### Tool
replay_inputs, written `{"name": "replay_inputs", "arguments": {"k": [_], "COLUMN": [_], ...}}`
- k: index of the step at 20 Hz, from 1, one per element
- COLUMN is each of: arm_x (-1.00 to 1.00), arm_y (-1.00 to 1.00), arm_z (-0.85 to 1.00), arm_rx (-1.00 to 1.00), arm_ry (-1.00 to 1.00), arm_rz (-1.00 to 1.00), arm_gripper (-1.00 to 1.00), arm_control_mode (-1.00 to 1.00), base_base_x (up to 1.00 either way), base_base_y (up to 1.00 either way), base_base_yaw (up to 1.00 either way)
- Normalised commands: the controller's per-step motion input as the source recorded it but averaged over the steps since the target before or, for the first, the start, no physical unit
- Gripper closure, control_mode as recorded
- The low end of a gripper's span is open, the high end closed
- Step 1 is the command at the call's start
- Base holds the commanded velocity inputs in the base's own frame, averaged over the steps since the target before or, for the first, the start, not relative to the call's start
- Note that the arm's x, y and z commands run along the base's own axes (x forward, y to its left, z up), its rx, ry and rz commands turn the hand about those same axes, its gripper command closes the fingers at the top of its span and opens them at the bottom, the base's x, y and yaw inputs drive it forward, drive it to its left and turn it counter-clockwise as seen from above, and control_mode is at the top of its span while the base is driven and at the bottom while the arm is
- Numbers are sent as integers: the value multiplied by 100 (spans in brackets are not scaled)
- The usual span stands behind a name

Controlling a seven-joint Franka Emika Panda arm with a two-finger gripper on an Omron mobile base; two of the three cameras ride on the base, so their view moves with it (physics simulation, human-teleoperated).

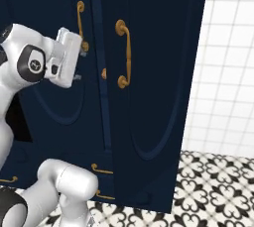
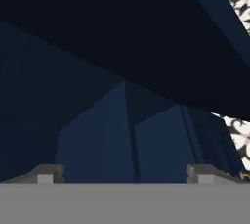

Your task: Open the cabinet, pick up the bread from the cabinet and place it in the basket. Then move the basket to the dining counter.

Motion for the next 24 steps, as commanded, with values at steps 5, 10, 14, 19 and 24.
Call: {"name": "replay_inputs", "arguments": {"k": [5,10,14,19,24], "arm_x": [39,66,11,0,4], "arm_y": [-21,-15,-15,-20,0], "arm_z": [-10,-12,0,-12,-23], "arm_rx": [37,23,9,6,5], "arm_ry": [-17,-11,-12,-12,-13], "arm_rz": [-9,-18,-25,-29,-31], "arm_gripper": [-100,-100,-100,-100,-100], "arm_control_mode": [-100,-100,-100,-100,-100], "base_base_x": [0,0,0,0,0], "base_base_y": [0,0,0,0,0], "base_base_yaw": [0,0,0,0,0]}}
